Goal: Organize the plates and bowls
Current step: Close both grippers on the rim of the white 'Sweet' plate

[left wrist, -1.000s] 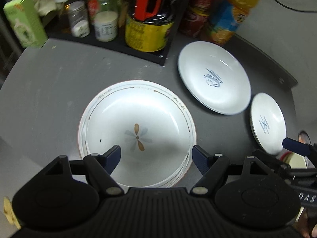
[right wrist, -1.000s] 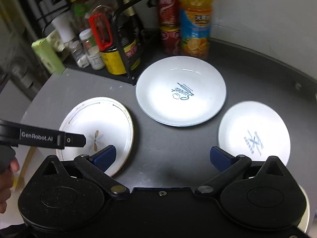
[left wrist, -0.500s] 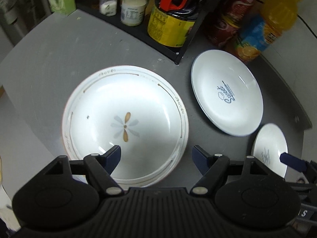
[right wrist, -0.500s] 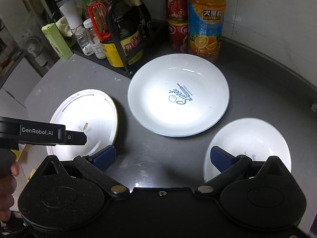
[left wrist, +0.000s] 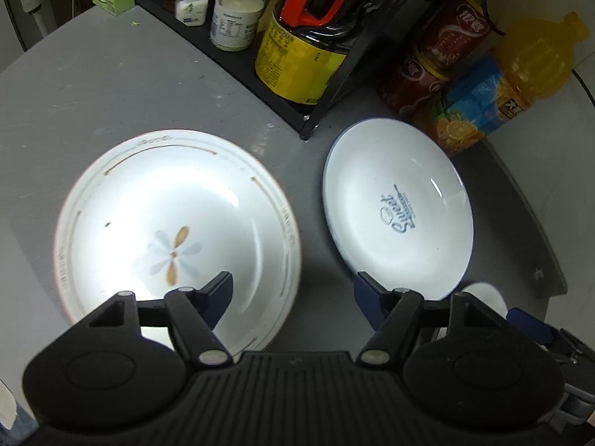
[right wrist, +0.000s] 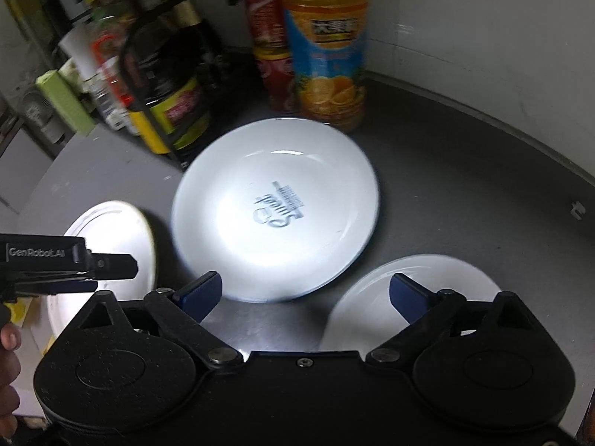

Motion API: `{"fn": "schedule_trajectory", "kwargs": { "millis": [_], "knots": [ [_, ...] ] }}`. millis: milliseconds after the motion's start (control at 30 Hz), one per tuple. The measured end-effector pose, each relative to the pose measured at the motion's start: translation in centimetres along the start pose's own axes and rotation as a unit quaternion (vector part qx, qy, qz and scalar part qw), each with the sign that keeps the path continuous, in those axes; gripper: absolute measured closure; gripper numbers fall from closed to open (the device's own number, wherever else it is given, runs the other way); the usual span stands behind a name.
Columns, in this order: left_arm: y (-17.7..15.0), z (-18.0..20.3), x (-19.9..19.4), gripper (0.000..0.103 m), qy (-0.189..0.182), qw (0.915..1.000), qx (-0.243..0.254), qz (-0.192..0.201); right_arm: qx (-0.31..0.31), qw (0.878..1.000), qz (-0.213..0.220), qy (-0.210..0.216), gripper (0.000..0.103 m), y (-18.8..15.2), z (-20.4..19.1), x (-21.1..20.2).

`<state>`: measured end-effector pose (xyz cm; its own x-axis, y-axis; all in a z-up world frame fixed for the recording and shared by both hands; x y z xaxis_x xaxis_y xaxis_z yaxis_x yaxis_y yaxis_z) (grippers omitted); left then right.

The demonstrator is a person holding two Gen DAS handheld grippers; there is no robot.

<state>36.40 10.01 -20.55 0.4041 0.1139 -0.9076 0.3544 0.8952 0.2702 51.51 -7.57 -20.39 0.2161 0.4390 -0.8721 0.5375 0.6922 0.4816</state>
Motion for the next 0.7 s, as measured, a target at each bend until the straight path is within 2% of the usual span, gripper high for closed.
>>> {"fn": "schedule_trajectory", "kwargs": {
  "millis": [167, 300, 400, 500, 600, 700],
  "knots": [
    [1.3, 0.9, 2.0, 0.048, -0.022, 0.9997, -0.011, -0.006, 0.024, 1.0, -0.011, -0.007, 0.026, 0.8, 1.9, 2.2],
    [2.2, 1.3, 3.5, 0.054, -0.028, 0.9995, -0.015, -0.007, 0.054, 0.998, -0.014, -0.008, 0.039, 1.3, 3.4, 3.9],
    [2.7, 1.4, 4.8, 0.061, -0.038, 0.999, -0.017, -0.013, 0.067, 0.998, -0.016, -0.011, 0.042, 1.7, 4.1, 5.0],
    [3.8, 1.9, 5.1, 0.061, -0.029, 0.9994, 0.003, 0.019, 0.07, 0.997, -0.013, -0.019, 0.043, 2.2, 4.5, 6.1],
    [4.8, 1.7, 6.4, 0.065, -0.036, 0.9993, -0.013, -0.002, 0.075, 0.997, -0.017, -0.021, 0.044, 2.7, 4.9, 7.1],
    [5.5, 2.0, 7.4, 0.065, -0.025, 0.9997, -0.001, 0.0, 0.077, 0.997, -0.022, -0.024, 0.044, 3.1, 5.1, 7.9]
  ]
}}
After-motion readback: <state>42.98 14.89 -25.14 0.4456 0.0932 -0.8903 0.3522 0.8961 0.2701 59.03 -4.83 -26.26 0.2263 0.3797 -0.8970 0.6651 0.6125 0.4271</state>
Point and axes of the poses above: each gripper's, at about its wrist camera, not at the fingertips, and x roughly the way its jaws point, z to its right, y to its top, the point moved 4 cm from there along x, roughly the way its jaws point
